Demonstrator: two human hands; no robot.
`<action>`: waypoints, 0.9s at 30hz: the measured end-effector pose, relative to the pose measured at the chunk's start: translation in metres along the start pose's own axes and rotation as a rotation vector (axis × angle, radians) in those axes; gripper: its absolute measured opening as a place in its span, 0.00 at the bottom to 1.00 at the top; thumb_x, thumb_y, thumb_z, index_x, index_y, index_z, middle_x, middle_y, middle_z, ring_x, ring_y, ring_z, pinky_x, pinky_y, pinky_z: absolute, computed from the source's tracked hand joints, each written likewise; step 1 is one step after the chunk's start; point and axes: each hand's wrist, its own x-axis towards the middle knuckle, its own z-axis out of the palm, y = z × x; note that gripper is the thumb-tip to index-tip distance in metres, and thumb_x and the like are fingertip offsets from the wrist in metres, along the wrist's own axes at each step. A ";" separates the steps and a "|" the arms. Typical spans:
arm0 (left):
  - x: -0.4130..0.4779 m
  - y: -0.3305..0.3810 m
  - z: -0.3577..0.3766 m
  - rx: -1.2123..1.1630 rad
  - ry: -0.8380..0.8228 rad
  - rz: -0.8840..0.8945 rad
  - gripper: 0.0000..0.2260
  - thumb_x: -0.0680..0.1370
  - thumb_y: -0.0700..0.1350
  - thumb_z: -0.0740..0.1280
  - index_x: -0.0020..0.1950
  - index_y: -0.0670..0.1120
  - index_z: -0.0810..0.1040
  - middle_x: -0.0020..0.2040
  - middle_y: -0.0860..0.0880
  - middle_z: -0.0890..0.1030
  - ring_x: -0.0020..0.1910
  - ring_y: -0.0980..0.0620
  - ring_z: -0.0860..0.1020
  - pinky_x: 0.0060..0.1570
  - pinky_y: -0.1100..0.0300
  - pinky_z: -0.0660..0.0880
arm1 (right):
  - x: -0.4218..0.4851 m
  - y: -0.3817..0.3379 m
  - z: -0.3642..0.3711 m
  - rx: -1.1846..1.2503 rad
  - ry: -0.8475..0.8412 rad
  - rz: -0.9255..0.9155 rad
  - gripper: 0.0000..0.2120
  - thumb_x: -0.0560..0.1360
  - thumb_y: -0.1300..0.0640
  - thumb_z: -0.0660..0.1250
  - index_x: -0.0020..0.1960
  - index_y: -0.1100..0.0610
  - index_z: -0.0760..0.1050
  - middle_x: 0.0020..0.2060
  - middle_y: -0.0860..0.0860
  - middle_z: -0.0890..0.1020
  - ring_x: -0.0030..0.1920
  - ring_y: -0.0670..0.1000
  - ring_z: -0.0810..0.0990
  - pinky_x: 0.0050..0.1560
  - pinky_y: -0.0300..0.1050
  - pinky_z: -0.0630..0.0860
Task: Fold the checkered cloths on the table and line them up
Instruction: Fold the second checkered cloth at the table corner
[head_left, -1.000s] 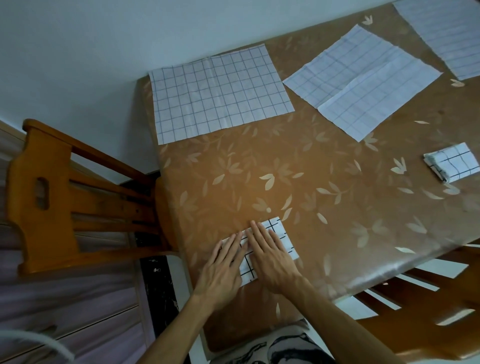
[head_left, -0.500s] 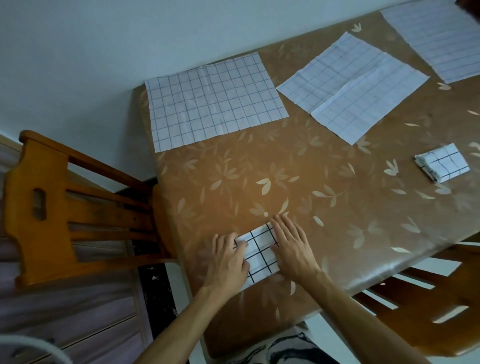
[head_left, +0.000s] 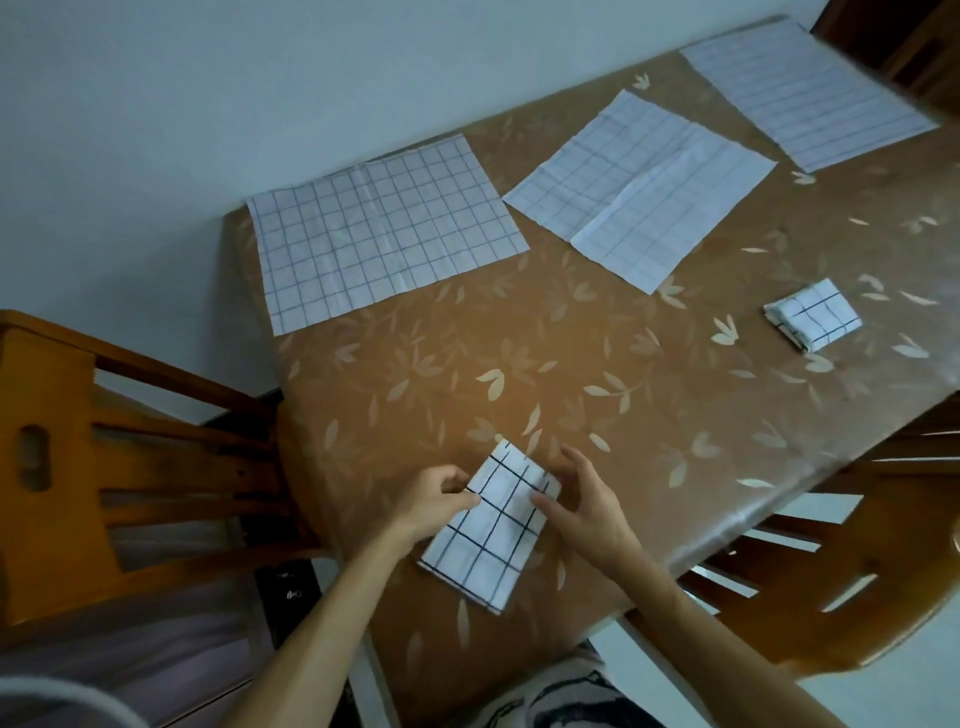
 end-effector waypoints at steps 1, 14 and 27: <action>-0.006 0.000 -0.005 -0.118 -0.038 -0.022 0.05 0.78 0.42 0.70 0.53 0.45 0.80 0.50 0.47 0.85 0.51 0.50 0.83 0.53 0.53 0.78 | -0.001 -0.003 -0.005 0.140 -0.043 0.061 0.41 0.73 0.46 0.73 0.78 0.50 0.55 0.59 0.44 0.79 0.58 0.44 0.78 0.55 0.43 0.79; -0.052 -0.007 -0.007 -0.723 0.013 -0.010 0.12 0.78 0.40 0.70 0.61 0.42 0.77 0.53 0.45 0.86 0.54 0.46 0.84 0.49 0.53 0.81 | -0.023 -0.042 -0.017 0.407 -0.513 0.122 0.12 0.78 0.59 0.69 0.61 0.58 0.79 0.55 0.53 0.85 0.55 0.55 0.84 0.57 0.53 0.80; -0.081 -0.008 -0.007 -0.460 0.028 0.013 0.09 0.80 0.45 0.68 0.59 0.45 0.78 0.51 0.48 0.86 0.48 0.49 0.86 0.37 0.60 0.79 | -0.025 -0.047 -0.030 0.408 -0.417 0.051 0.14 0.79 0.64 0.66 0.64 0.58 0.77 0.55 0.53 0.85 0.55 0.54 0.84 0.55 0.54 0.82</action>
